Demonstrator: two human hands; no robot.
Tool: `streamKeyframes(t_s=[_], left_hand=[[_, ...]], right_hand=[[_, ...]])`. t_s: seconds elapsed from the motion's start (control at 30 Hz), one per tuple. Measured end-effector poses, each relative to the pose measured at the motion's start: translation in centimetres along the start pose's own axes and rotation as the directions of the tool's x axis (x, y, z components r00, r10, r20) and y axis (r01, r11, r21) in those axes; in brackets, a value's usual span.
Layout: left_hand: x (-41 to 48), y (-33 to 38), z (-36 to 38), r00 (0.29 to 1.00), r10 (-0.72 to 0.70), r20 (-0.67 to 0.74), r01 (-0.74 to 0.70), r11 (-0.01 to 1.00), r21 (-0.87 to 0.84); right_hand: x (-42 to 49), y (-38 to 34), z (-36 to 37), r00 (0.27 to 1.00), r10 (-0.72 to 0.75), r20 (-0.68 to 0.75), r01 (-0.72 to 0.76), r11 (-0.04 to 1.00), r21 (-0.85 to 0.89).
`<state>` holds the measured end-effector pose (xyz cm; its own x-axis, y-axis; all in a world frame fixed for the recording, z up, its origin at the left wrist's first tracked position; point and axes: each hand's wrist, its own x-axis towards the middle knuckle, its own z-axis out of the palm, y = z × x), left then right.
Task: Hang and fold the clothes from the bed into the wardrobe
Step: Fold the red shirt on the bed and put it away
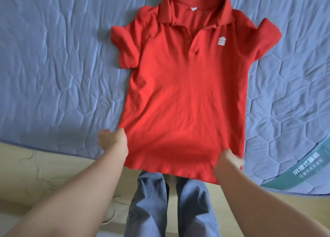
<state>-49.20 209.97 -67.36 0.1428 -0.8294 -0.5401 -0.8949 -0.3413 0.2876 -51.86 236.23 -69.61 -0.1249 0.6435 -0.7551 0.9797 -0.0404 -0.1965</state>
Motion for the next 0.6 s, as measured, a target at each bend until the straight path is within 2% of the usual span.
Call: streamKeyframes(t_s=[0.07, 0.17, 0.27, 0.37, 0.43, 0.6], left_hand=[[0.6, 3.4, 1.3, 0.984, 0.115, 0.132, -0.107, 0.992, -0.069], [2.1, 8.4, 3.4, 0.937, 0.184, 0.297, -0.146, 0.979, -0.145], [3.6, 12.5, 5.5, 0.901, 0.189, 0.391, -0.124, 0.975, -0.185], [5.7, 15.4, 7.8, 0.862, 0.119, 0.493, -0.022, 0.980, -0.199], [7.3, 17.2, 9.1, 0.827, 0.102, 0.553, 0.028, 0.975, -0.221], [8.5, 20.9, 9.7, 0.634, 0.123, 0.763, 0.247, 0.903, -0.350]], right_hand=[[-0.6, -2.5, 1.6, 0.995, -0.065, 0.074, 0.064, 0.998, 0.021], [-3.4, -7.6, 6.2, 0.953, -0.193, 0.232, 0.197, 0.980, 0.006], [-4.3, -11.0, 10.4, 0.875, -0.317, 0.366, 0.339, 0.941, 0.005], [-4.3, -14.4, 14.7, 0.790, -0.429, 0.438, 0.466, 0.884, 0.024], [-4.1, -16.2, 17.0, 0.778, -0.426, 0.461, 0.480, 0.877, -0.001], [-3.2, -18.2, 21.0, 0.851, -0.272, 0.449, 0.346, 0.934, -0.088]])
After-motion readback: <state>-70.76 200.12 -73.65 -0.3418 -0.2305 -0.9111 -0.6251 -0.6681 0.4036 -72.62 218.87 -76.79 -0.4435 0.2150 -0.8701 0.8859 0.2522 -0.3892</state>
